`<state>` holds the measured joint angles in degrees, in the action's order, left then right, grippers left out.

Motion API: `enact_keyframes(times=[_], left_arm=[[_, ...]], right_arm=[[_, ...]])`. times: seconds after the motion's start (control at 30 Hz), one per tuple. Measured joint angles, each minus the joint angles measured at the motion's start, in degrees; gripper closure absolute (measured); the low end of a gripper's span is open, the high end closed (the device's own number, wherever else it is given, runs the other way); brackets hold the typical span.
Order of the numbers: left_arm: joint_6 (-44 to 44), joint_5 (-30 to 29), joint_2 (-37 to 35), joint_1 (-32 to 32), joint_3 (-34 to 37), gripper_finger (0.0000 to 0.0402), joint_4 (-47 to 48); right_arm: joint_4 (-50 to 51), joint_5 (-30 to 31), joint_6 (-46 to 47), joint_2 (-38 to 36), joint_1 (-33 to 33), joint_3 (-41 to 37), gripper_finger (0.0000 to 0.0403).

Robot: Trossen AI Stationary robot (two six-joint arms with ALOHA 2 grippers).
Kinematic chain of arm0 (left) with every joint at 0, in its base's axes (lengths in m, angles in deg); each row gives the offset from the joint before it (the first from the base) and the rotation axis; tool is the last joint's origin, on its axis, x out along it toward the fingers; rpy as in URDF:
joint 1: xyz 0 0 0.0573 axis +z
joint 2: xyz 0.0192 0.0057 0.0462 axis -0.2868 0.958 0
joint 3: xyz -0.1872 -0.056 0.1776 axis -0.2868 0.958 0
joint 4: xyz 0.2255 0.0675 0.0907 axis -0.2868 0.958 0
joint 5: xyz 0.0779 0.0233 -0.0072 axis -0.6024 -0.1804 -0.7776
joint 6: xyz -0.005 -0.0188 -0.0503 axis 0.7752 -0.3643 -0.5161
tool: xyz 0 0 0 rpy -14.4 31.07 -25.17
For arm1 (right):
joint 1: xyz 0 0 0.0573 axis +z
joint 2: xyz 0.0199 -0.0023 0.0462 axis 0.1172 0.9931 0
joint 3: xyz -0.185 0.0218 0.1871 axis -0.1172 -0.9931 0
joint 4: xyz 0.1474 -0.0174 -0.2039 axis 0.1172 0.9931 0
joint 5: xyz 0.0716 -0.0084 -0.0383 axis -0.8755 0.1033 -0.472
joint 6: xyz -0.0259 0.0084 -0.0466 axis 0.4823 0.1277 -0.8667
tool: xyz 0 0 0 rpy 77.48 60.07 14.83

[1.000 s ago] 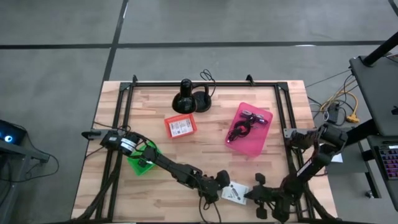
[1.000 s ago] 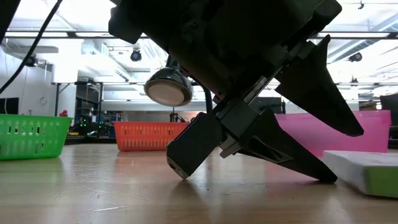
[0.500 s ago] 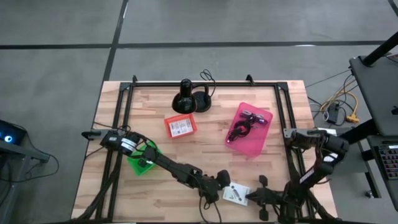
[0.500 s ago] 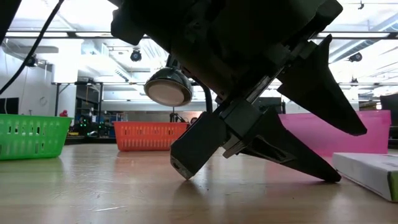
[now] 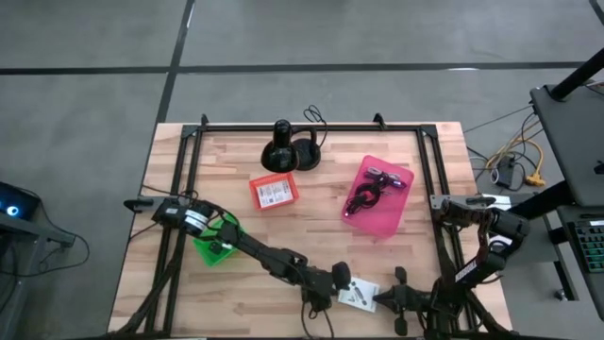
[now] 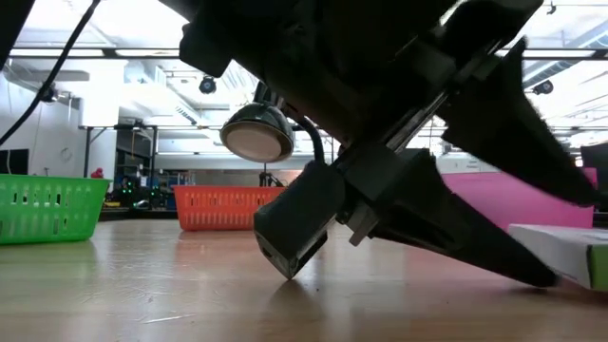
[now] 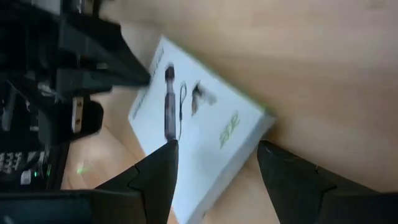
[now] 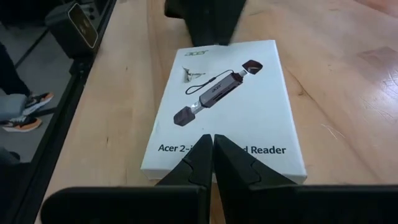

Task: Pick and place items into bin
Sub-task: Stack the card reader box on top of the card reader box in the orange bin

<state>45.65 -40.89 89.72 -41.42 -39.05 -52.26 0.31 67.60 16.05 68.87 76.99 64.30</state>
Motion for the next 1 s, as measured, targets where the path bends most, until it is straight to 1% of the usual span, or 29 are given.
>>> enact_keyframes(times=[0.1,0.17,0.23,0.57,0.67,0.8,1.0], left_arm=[[0.02,2.15,0.06,-0.11,-0.35,0.0197,-1.83],[1.50,4.09,0.09,-0.07,-0.48,0.0197,-2.78],[3.06,4.26,0.09,-0.14,-0.25,0.0197,-3.66],[3.28,4.13,0.20,1.30,-0.26,0.0197,-6.79],[5.96,4.29,0.28,1.40,-0.28,0.0200,-8.84],[7.30,4.01,0.35,1.67,-0.50,0.0223,-9.40],[6.93,3.78,0.35,1.92,-0.31,0.0286,-9.62]], right_arm=[[0.02,0.02,-0.01,0.00,0.00,0.00,0.0395],[0.02,0.04,0.08,0.00,0.00,0.00,0.0395],[0.00,0.07,0.12,0.00,0.00,0.00,0.0395],[-0.48,0.24,-0.04,-0.65,0.01,-0.25,0.0394],[-0.20,0.23,-0.48,-1.88,0.02,-0.43,0.0394],[-0.11,-0.56,-1.64,-3.26,0.02,-0.50,0.0394],[-0.53,-1.13,-2.37,-3.52,0.02,-0.46,0.0394]])
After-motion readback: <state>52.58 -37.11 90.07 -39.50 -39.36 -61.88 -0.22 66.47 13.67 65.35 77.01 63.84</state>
